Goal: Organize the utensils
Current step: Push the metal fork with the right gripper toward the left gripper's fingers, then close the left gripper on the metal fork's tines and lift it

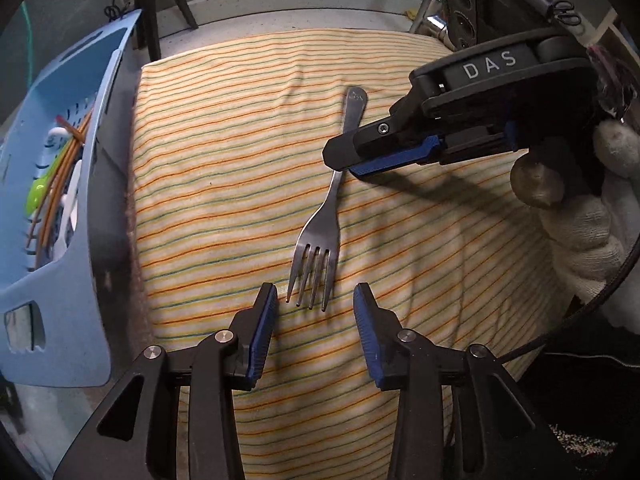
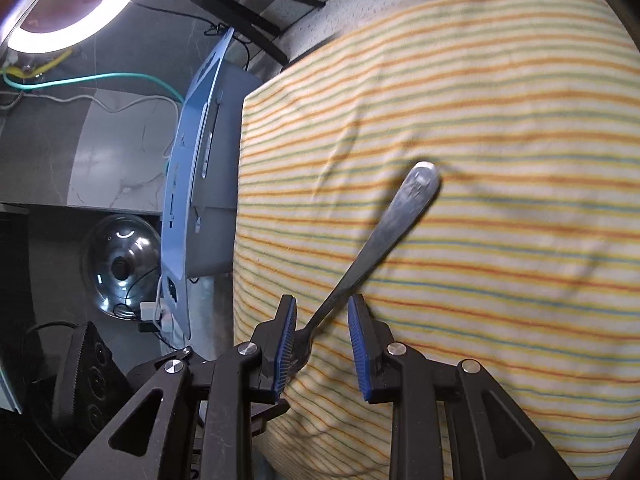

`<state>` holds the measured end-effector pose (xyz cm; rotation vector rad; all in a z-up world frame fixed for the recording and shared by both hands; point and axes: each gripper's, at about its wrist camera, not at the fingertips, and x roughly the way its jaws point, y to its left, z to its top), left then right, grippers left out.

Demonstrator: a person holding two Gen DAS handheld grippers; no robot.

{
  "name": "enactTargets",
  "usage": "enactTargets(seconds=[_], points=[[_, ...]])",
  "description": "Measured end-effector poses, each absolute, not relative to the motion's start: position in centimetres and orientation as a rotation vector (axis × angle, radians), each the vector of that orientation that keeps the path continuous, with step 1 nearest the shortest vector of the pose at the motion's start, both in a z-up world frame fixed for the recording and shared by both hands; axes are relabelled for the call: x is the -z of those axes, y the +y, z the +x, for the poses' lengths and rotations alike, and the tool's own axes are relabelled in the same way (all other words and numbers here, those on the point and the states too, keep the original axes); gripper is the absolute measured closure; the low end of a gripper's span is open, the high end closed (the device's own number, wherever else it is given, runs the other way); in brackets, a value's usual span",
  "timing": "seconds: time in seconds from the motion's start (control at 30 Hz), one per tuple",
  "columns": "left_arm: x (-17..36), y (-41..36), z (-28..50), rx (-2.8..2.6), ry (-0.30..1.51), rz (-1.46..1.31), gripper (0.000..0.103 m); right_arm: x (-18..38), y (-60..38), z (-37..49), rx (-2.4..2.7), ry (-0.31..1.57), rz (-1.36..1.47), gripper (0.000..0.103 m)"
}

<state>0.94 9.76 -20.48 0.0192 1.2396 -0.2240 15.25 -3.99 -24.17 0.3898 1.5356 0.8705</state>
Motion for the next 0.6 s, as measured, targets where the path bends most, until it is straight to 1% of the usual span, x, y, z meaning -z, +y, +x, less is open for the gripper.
enactTargets(seconds=[0.1,0.27,0.3,0.33,0.37,0.6], points=[[20.6,9.4,1.5,0.222,1.224,0.017,0.065,24.3,-3.6,15.0,-0.873,1.54,0.409,0.077],[20.9,7.8,2.6,0.24,1.22,0.069,0.066,24.5,-3.3,14.9,-0.866,1.552,0.44,0.077],[20.9,7.7,2.6,0.246,1.217,0.068,0.071,24.6,-3.2,14.8,-0.864,1.553,0.442,0.077],[21.0,7.4,2.8,0.247,1.214,0.066,0.08,24.6,-3.1,14.7,-0.859,1.552,0.447,0.077],[21.0,7.6,2.8,0.246,1.212,0.062,0.082,24.7,-3.1,14.7,-0.854,1.553,0.451,0.077],[20.6,6.9,2.0,0.252,1.188,0.054,0.082,24.6,-2.6,14.7,-0.829,1.551,0.427,0.078]])
